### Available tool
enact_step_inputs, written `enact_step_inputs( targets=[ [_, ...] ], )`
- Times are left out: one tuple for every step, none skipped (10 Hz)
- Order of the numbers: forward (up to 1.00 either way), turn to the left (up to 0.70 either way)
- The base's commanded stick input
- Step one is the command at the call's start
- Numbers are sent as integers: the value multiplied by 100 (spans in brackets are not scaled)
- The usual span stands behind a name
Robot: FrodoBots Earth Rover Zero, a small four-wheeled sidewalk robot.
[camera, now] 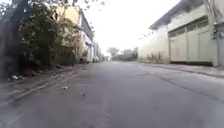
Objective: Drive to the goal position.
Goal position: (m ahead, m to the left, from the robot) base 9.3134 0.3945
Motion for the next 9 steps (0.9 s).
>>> enact_step_inputs(
  targets=[
    [100, -33],
    [100, -21],
    [100, 7],
    [100, 7],
    [100, 7],
    [100, 7],
    [100, 7],
    [100, 7],
    [100, 7]
  ],
)
